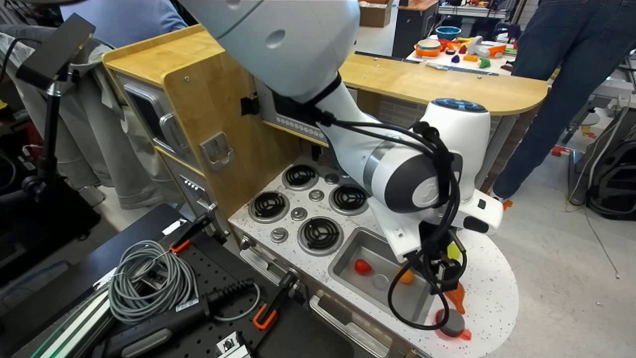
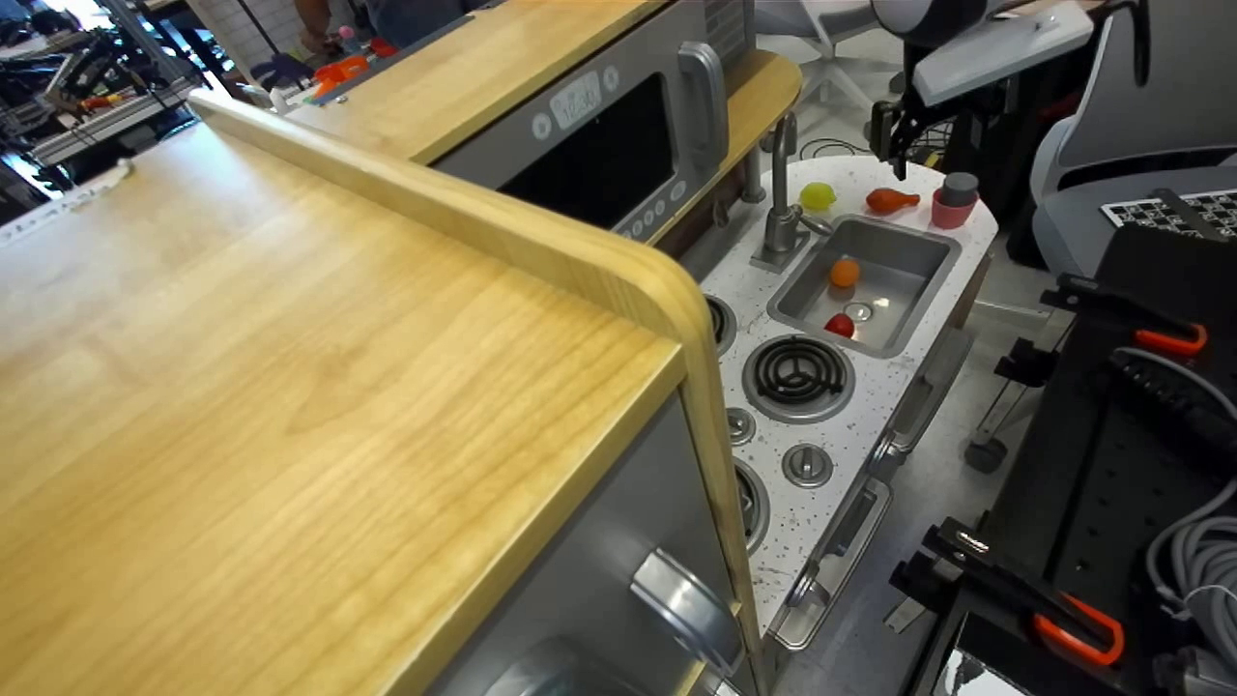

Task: Pick the gray object and put it in the orange cup

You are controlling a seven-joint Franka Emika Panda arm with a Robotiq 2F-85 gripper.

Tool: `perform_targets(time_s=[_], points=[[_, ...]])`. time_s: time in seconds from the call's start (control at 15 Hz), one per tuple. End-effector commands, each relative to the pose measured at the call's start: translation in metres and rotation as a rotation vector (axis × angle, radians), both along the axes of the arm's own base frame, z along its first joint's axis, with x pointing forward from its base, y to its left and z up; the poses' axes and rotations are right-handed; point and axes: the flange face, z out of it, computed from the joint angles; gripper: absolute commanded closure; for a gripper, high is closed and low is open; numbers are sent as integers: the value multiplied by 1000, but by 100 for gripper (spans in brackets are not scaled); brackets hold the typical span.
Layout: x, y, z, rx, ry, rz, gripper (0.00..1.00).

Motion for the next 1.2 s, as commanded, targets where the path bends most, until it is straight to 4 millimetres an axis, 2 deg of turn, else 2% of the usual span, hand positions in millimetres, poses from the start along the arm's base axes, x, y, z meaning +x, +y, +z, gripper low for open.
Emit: perform_targets(time_s=[0.0,0.33,0.53,0.67,0.8,0.87,1.13], points=[[-20,17,44,101,63,160,0],[-45,42,77,177,157,394,0],[-51,62,92,176,177,557,0],[-57,73,92,190,213,656,0],[-68,76,81,267,264,636,0],[-52,74,80,209,218,611,0],[-63,77,73,244,259,617,0]])
